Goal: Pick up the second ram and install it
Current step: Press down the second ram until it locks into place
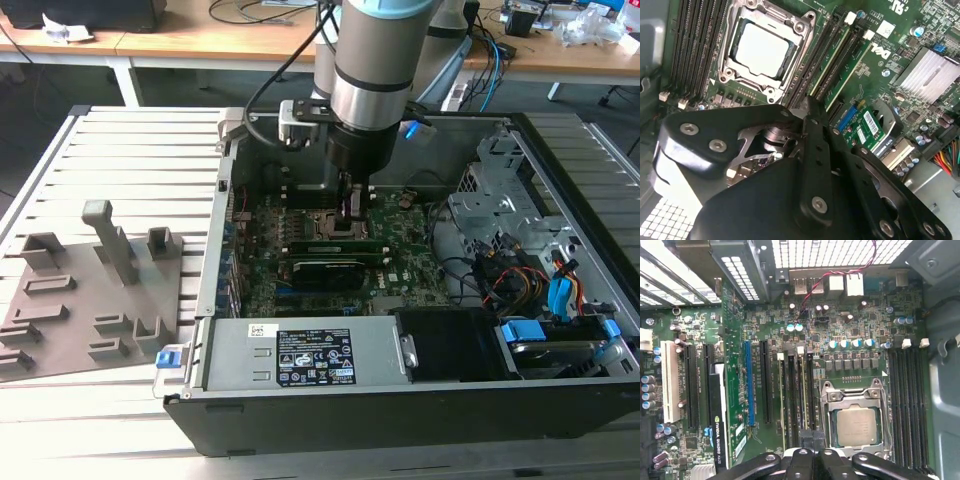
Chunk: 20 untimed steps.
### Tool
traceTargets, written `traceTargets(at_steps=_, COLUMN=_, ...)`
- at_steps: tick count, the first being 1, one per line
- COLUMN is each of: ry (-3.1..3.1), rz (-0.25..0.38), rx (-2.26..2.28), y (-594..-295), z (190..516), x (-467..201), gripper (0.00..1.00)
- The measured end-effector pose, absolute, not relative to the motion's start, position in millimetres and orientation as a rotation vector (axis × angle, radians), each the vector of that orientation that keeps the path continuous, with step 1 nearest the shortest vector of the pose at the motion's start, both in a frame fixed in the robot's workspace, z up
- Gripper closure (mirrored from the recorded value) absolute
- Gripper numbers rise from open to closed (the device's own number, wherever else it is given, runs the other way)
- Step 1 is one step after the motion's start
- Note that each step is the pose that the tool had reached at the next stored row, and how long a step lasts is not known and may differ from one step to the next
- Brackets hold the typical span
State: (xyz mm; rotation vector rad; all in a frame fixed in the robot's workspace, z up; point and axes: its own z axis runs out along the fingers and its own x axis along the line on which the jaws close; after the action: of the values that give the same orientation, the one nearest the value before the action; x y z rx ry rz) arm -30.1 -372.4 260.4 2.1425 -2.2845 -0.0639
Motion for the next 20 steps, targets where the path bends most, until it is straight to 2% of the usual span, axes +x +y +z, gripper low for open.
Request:
traceTargets(at_steps=8, ry=-2.281, rz=-0.070, rx=2.139, y=-372.4, z=236.6, x=14.9, gripper=0.89)
traceTargets(at_steps=12, ry=-2.280, rz=-0.069, rx=2.138, y=-372.6, z=227.7, x=14.9, gripper=0.89)
traceTargets(at_steps=14, ry=-2.284, rz=-0.066, rx=2.142, y=-372.3, z=233.7, x=12.8, gripper=0.89)
traceTargets(at_steps=20, ry=-2.291, rz=-0.051, rx=2.149, y=-372.4, z=234.4, x=-27.7, gripper=0.89)
